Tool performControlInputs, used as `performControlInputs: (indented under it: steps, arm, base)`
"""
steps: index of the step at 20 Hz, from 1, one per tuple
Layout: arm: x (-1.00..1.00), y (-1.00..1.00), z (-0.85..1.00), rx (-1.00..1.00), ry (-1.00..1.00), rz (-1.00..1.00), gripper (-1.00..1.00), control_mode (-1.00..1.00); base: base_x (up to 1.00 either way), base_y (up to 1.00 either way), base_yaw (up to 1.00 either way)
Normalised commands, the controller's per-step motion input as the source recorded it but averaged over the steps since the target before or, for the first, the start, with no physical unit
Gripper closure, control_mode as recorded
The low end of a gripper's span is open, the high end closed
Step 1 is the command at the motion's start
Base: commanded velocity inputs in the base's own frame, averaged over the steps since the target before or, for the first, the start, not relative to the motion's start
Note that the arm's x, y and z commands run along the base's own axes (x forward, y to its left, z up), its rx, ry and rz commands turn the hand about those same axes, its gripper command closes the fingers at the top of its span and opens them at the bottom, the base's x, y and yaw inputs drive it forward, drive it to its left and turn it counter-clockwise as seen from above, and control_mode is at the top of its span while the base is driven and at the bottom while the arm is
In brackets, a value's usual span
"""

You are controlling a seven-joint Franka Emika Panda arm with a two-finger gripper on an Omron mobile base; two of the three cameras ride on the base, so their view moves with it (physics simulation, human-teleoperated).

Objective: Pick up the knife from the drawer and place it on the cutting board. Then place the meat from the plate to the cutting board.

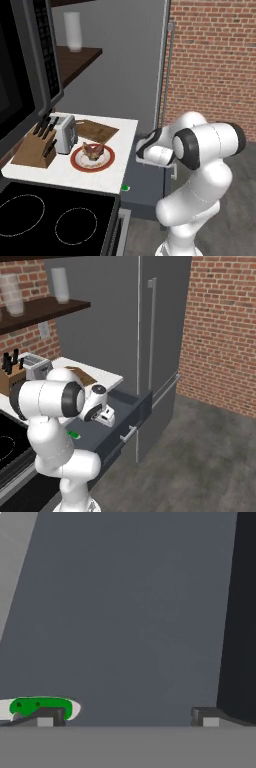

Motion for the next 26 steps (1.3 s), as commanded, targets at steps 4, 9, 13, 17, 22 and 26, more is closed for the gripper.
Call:
performControlInputs:
  steps: [4, 9, 13, 17, 22, 26]
  arm:
    - [0.01, -0.02, -0.29, -0.05, 0.02, -0.06, -1.00, -1.00]
    - [0.01, -0.15, -0.31, -0.07, 0.05, -0.06, -1.00, -1.00]
    - [-0.08, -0.51, -0.21, -0.07, 0.01, -0.07, -1.00, -1.00]
    - [-0.35, -0.79, -0.22, -0.07, 0.03, -0.09, -1.00, -1.00]
    - [-0.56, -1.00, -0.13, -0.05, 0.05, -0.12, -1.00, -1.00]
    - [-0.64, -1.00, -0.05, -0.05, 0.05, -0.13, -1.00, -1.00]
  base:
    - [0.00, 0.00, 0.00]
    - [0.00, 0.00, 0.00]
    - [0.00, 0.00, 0.00]
    - [0.00, 0.00, 0.00]
    - [0.00, 0.00, 0.00]
    - [0.00, 0.00, 0.00]
